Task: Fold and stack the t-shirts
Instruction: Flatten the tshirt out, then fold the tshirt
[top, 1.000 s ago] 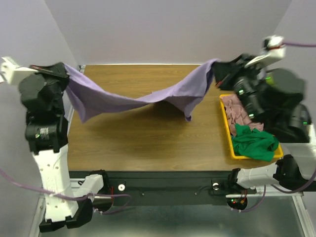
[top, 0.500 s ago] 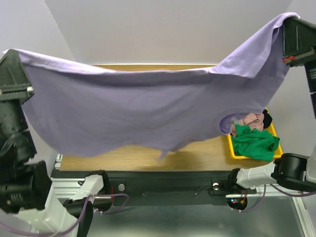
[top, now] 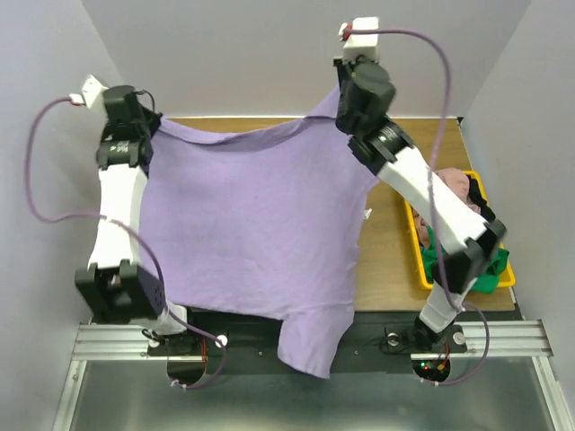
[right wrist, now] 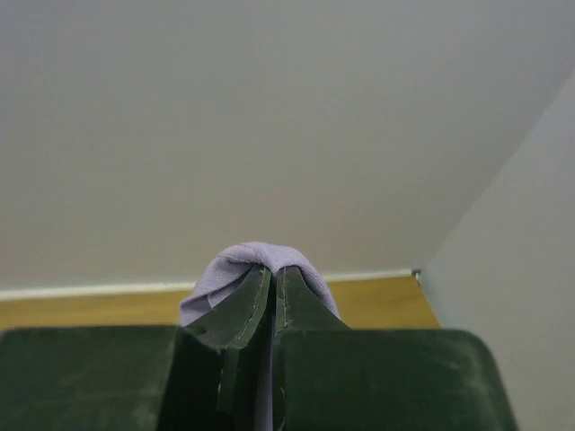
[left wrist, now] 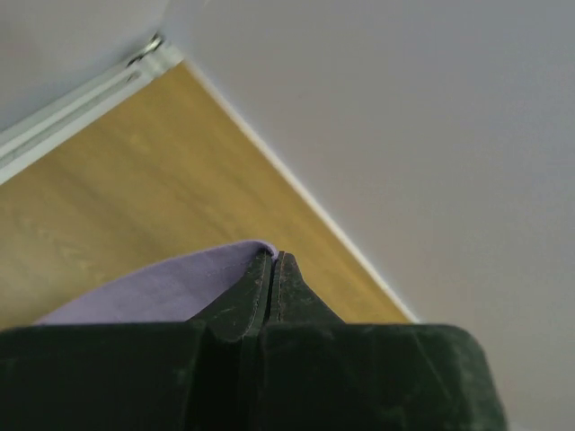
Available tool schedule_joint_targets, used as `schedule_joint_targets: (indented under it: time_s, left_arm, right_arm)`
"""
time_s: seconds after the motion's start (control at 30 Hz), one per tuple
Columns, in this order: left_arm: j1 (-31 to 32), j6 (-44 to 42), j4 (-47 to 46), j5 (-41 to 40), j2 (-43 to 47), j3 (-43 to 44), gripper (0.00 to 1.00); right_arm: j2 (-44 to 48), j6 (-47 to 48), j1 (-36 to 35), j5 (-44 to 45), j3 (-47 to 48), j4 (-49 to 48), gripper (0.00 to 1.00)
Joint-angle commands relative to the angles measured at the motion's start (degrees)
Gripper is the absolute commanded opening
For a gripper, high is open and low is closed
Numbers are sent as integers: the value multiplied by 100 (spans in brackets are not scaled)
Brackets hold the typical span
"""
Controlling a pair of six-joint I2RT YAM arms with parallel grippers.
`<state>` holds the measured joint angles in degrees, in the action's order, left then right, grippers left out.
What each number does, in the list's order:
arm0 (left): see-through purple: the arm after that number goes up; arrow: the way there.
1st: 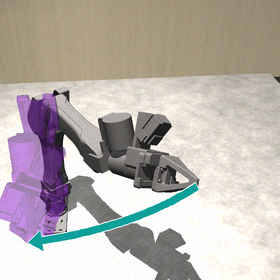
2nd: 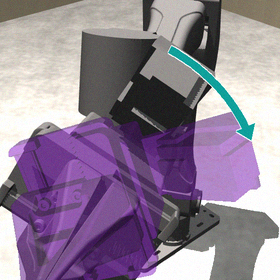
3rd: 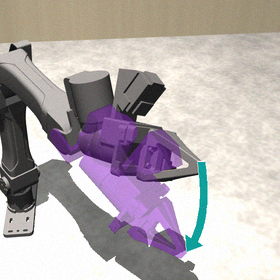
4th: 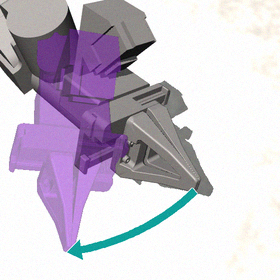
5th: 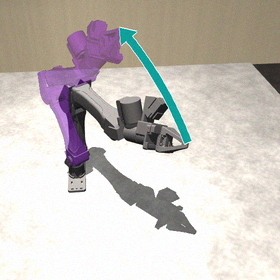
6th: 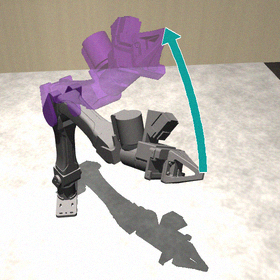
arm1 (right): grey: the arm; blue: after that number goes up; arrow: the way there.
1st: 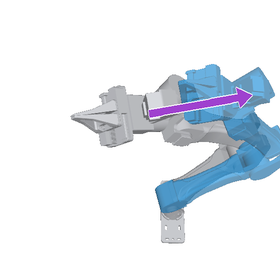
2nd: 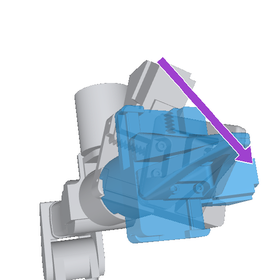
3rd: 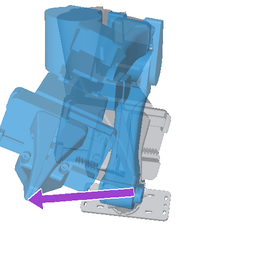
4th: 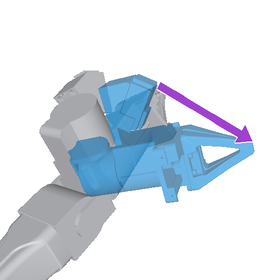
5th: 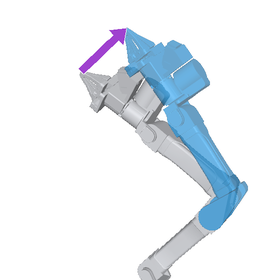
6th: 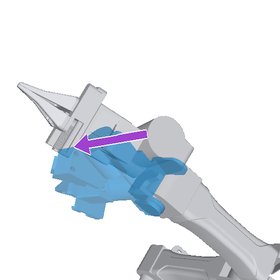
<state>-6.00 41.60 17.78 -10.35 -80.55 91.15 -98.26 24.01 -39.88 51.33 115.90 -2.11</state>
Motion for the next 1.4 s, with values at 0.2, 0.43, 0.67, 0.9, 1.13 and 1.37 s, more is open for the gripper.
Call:
schedule_joint_targets:
  time_s: [0.2,0.43,0.67,0.9,1.13,1.37]
  left_arm:
    - [-6,-196,-533,111,-3727,1797,0]
    - [-15,-232,-688,331,-5277,3224,0]
    - [-6,-390,-776,543,-5182,2953,0]
    - [-15,-574,-750,464,-4636,2082,0]
    - [-129,-829,-135,411,-4540,2126,0]
    - [-138,-1216,304,420,-4574,2179,0]
  right_arm:
    - [-2380,-2093,1711,-1519,432,-149,0]
    - [-3797,-2540,2063,-2092,1137,-53,0]
    - [-2746,-3033,2098,-2443,-211,132,0]
    - [-1320,-3754,2098,-2820,-1964,895,0]
    - [-590,-4053,2089,-3032,-2976,1362,1]
    - [-502,-4299,2098,-2980,-3362,1730,0]
